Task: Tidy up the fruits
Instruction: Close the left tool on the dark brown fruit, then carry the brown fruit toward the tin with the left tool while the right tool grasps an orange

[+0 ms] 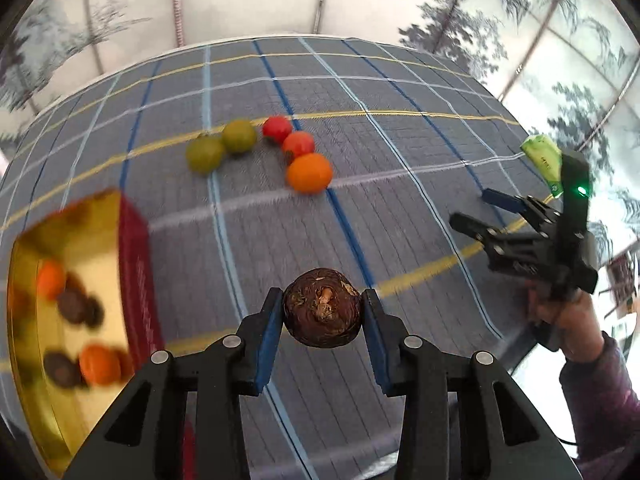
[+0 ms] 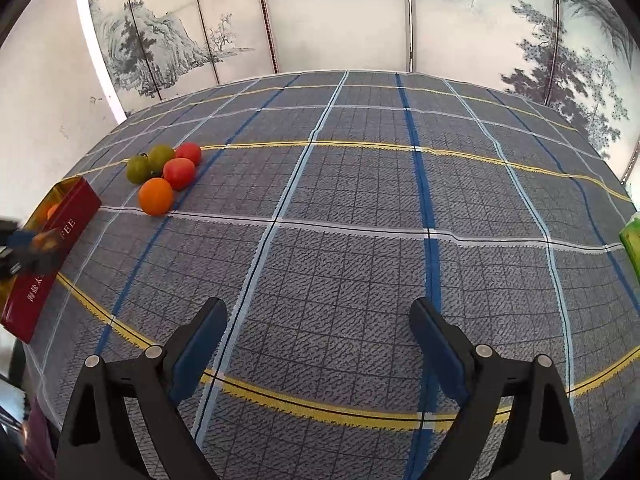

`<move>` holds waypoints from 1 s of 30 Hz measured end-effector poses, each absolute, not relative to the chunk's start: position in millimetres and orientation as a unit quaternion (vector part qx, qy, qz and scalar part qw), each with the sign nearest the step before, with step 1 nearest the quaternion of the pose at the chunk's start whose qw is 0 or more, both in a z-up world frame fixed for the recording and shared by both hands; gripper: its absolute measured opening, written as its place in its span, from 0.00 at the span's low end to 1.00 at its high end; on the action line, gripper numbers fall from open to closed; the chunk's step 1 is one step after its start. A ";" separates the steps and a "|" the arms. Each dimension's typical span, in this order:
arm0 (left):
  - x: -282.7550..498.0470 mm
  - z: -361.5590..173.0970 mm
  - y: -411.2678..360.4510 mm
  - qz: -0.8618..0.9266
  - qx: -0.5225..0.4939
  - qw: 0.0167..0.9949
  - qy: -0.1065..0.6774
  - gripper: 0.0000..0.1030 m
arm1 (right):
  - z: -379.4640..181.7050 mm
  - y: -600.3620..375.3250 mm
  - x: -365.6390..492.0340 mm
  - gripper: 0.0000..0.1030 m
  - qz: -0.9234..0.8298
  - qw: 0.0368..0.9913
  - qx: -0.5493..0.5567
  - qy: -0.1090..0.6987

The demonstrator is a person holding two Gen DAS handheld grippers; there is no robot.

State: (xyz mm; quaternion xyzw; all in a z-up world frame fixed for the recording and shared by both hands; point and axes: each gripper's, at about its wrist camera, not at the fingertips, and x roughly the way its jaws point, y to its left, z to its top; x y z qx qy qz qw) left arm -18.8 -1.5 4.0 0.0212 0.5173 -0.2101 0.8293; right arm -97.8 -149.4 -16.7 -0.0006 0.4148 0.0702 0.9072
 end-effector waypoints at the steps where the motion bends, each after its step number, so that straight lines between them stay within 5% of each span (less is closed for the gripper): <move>1: -25.8 5.1 1.4 -0.207 0.015 0.829 0.520 0.39 | -16.8 -149.2 -97.8 0.89 0.069 0.907 -0.002 0.415; 20: -93.3 33.9 79.7 -0.135 -0.007 0.873 0.469 0.39 | -18.6 -139.0 -95.5 0.89 0.037 0.901 -0.035 0.431; 30: -95.6 32.8 110.5 -0.108 -0.038 0.877 0.466 0.39 | 11.5 -71.3 -67.6 0.85 0.154 0.905 0.010 0.396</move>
